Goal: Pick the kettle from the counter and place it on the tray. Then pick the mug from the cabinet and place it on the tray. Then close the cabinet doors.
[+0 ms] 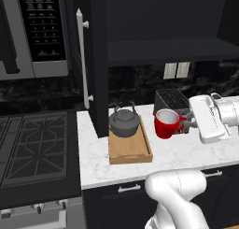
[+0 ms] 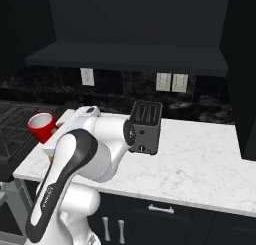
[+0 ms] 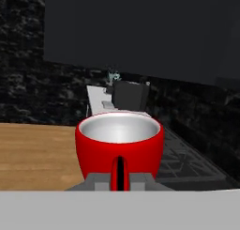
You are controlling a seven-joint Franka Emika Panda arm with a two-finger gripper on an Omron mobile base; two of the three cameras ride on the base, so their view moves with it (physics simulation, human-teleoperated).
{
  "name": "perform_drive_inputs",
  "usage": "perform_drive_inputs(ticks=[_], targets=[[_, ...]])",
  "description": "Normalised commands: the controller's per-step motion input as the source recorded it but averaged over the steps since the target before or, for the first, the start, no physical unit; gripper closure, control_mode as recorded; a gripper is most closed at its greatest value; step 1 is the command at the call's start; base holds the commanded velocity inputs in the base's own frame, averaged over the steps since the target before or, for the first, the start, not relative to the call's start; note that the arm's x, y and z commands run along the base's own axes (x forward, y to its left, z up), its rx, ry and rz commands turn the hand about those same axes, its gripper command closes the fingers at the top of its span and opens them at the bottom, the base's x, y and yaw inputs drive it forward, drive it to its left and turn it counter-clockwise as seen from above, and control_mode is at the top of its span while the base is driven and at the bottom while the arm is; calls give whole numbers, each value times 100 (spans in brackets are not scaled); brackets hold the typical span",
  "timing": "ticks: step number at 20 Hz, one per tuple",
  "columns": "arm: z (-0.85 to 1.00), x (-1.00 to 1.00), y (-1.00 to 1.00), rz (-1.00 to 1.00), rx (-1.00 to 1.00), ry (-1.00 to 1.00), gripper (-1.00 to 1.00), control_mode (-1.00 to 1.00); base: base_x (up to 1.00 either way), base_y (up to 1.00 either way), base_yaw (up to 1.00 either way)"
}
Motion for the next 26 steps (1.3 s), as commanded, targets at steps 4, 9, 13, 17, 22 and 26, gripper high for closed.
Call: perform_drive_inputs(ticks=[4, 9, 13, 17, 22, 26], targets=[[-42, 13, 33, 6, 0, 0, 100, -100, 0, 0, 0], [-54, 31, 26, 5, -1, 0, 100, -100, 0, 0, 0], [-42, 40, 5, 1, 0, 0, 100, -100, 0, 0, 0], [-40, 38, 0, 0, 0, 0, 100, -100, 0, 0, 0], [-42, 38, 0, 0, 0, 0, 100, -100, 0, 0, 0], [-38, 52, 0, 0, 0, 0, 100, -100, 0, 0, 0]])
